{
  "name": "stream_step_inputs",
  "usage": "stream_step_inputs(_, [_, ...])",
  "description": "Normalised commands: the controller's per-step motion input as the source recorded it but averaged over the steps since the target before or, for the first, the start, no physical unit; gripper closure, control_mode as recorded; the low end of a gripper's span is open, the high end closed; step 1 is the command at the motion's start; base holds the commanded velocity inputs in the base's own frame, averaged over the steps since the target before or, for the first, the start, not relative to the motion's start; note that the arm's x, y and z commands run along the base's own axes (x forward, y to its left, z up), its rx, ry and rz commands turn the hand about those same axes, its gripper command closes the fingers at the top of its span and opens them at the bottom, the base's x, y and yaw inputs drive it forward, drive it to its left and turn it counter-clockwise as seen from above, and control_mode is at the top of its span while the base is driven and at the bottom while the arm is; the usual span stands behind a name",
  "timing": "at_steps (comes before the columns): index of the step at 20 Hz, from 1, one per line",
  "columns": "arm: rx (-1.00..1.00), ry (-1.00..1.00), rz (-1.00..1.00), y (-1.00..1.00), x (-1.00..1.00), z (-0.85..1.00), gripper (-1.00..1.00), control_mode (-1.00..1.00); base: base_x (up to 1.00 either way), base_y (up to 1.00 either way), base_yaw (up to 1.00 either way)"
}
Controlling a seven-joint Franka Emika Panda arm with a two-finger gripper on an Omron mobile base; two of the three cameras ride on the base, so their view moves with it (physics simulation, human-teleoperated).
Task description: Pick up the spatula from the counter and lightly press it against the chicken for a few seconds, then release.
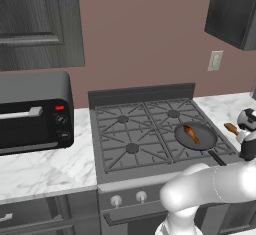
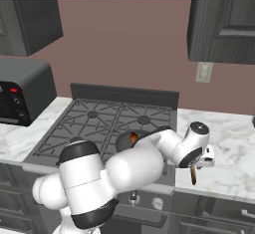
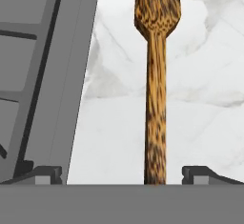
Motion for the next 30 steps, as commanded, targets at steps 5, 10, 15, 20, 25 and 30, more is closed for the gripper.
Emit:
stream_step_inputs(5, [0.01,0.02,0.00,-0.06,0.08,-0.13,-1.00,-1.00,0.00,0.00,0.00])
stream_step_inputs(10, [0.01,0.02,0.00,-0.09,0.10,-0.12,-1.00,-1.00,0.00,0.00,0.00])
stream_step_inputs(15, [0.01,0.02,0.00,-0.05,0.12,-0.12,-1.00,-1.00,0.00,0.00,0.00])
stream_step_inputs(20, [0.01,0.01,0.00,-0.06,0.11,-0.10,-1.00,-1.00,0.00,0.00,0.00])
stream_step_inputs(25, [0.01,0.01,0.00,-0.09,0.11,-0.10,-1.00,-1.00,0.00,0.00,0.00])
stream_step_inputs(30, [0.01,0.02,0.00,-0.10,0.14,-0.15,-1.00,-1.00,0.00,0.00,0.00])
